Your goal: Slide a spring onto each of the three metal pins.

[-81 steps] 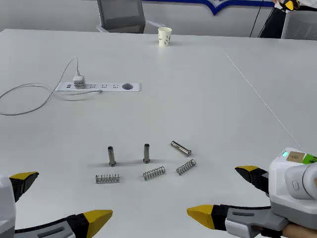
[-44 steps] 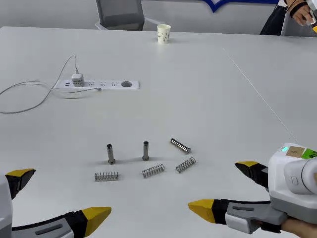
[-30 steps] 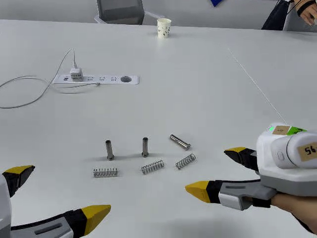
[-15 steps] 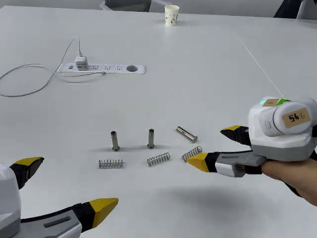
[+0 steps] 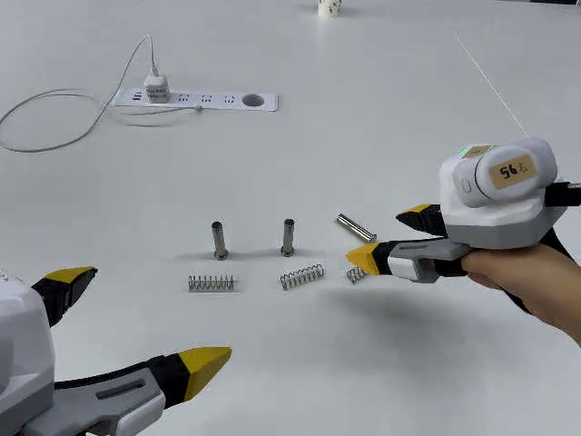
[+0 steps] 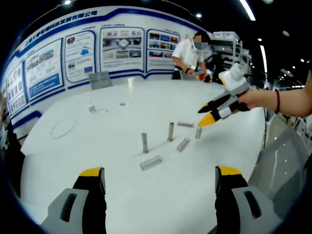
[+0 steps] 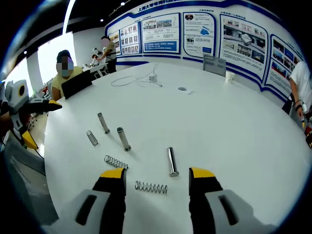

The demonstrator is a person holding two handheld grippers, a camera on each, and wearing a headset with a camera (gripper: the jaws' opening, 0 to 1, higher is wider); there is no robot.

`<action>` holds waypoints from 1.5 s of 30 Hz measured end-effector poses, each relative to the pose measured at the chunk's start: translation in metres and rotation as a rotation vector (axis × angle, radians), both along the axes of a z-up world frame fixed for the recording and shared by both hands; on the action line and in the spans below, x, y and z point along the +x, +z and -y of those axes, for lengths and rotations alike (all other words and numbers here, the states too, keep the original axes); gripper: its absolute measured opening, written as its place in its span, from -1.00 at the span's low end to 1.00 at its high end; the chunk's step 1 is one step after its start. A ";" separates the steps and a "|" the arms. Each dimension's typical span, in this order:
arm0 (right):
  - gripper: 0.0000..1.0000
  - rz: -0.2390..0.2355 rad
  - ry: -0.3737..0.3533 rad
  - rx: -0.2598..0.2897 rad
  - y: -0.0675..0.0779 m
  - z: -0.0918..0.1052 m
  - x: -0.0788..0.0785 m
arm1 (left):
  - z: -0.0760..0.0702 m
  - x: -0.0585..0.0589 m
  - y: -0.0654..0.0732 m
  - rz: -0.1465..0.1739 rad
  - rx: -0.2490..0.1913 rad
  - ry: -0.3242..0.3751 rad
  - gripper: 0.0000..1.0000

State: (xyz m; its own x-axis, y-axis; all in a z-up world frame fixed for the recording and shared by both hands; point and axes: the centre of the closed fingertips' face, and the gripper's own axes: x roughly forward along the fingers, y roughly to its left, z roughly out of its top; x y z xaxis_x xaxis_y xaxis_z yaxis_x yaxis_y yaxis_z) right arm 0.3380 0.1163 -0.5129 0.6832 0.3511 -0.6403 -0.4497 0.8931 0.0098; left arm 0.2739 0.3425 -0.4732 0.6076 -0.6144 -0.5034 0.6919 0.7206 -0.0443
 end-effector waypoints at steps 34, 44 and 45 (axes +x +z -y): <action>-0.64 -0.035 -0.016 -0.017 -0.034 -0.008 0.058 | 0.005 0.004 -0.007 -0.037 -0.014 -0.005 0.80; -0.70 -0.056 -0.029 -0.035 -0.045 -0.006 0.061 | 0.006 0.003 -0.009 -0.045 -0.014 -0.010 0.78; -0.71 -0.055 -0.030 -0.034 -0.046 -0.006 0.061 | 0.006 0.003 -0.009 -0.045 -0.014 -0.010 0.78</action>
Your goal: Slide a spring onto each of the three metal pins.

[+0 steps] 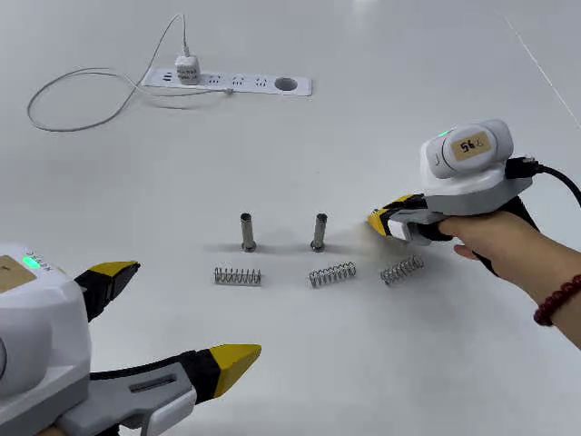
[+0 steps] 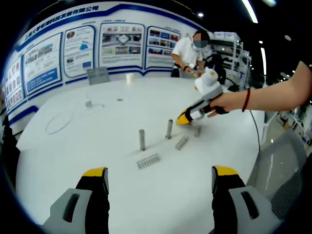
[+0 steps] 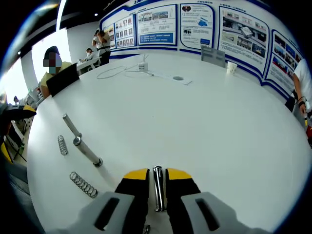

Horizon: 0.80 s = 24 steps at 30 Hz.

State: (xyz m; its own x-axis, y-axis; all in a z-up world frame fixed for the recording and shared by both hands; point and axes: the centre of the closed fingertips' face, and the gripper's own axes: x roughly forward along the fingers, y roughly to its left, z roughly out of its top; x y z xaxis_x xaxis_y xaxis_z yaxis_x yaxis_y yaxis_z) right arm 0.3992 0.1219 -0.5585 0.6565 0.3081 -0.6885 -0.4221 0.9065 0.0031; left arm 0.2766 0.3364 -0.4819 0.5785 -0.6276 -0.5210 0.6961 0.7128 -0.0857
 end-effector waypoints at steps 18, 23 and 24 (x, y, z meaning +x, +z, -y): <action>-0.82 -0.007 -0.020 0.000 -0.004 0.002 0.002 | -0.003 0.001 0.000 0.004 0.006 0.008 0.76; -0.83 0.006 -0.031 0.005 0.000 0.002 0.000 | -0.004 0.002 0.001 0.007 0.007 0.010 0.76; -0.83 0.009 -0.033 0.011 0.002 0.001 -0.001 | -0.004 0.002 0.002 0.008 0.006 0.011 0.76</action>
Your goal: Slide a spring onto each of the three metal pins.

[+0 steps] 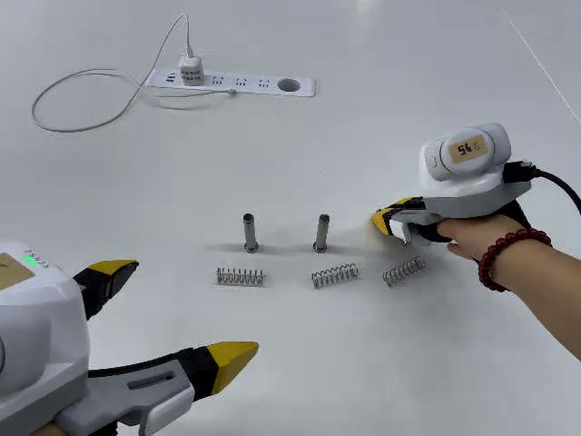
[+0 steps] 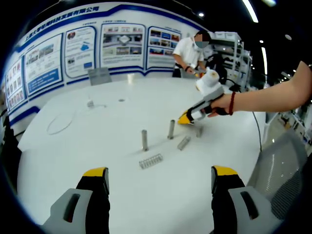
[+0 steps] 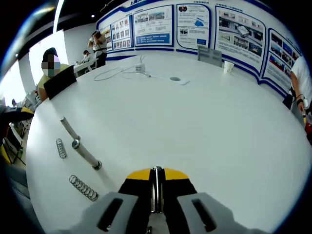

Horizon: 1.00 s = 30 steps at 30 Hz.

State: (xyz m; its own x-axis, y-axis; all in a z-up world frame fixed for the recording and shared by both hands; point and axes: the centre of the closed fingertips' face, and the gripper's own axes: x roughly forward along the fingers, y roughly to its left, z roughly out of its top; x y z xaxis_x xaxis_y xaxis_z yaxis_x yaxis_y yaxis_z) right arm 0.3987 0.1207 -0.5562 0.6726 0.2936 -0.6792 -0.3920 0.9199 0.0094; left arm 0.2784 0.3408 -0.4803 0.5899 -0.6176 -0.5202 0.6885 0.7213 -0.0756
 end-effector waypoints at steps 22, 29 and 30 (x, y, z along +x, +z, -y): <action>-0.85 0.054 -0.010 0.019 0.028 -0.004 -0.019 | 0.004 -0.003 0.006 0.017 -0.025 0.003 0.75; -0.85 0.060 -0.025 0.015 0.035 -0.001 -0.024 | 0.004 -0.004 0.007 0.015 -0.034 -0.004 0.75; -0.85 0.063 -0.025 0.015 0.036 -0.001 -0.024 | 0.004 -0.005 0.007 0.015 -0.034 -0.005 0.74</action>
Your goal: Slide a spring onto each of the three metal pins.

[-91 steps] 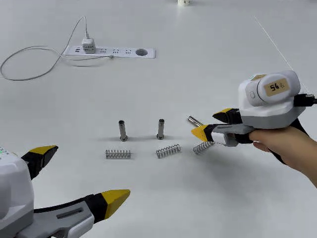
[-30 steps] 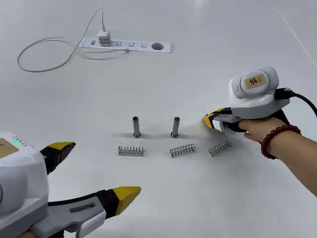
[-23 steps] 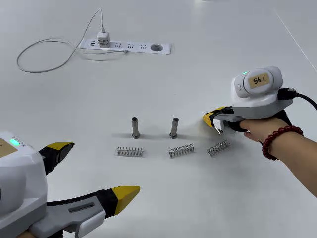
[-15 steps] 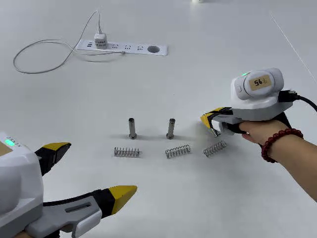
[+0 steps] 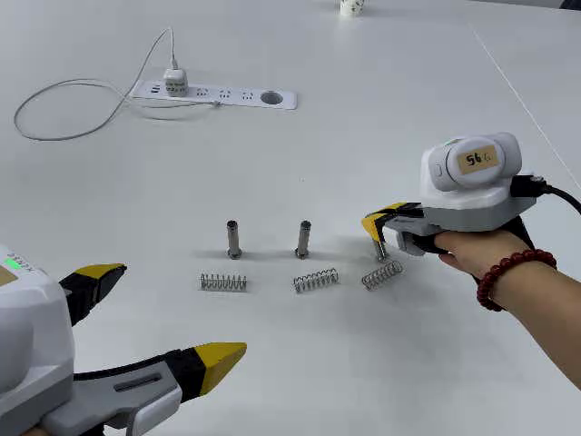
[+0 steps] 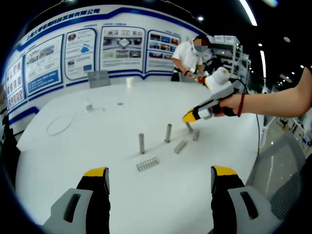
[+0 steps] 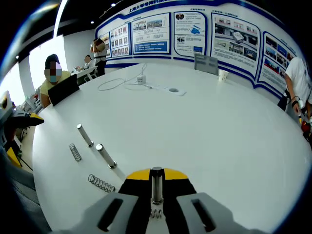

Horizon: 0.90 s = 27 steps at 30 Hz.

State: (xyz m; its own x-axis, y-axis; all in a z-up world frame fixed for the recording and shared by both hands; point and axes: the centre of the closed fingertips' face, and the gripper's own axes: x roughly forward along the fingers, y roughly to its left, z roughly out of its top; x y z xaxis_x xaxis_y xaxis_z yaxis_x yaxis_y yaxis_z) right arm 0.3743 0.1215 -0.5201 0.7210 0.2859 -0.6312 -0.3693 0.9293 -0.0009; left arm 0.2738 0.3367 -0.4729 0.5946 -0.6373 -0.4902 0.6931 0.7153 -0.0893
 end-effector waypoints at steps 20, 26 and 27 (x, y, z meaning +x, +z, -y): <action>-0.85 0.006 0.010 -0.039 0.007 0.002 -0.017 | -0.002 -0.002 0.006 0.022 0.005 -0.004 0.74; -0.84 -0.004 -0.005 -0.036 0.007 0.004 -0.024 | -0.004 -0.004 0.006 0.023 0.011 -0.004 0.74; -0.84 -0.004 -0.005 -0.038 0.007 0.005 -0.025 | -0.004 -0.004 0.006 0.024 0.011 -0.004 0.74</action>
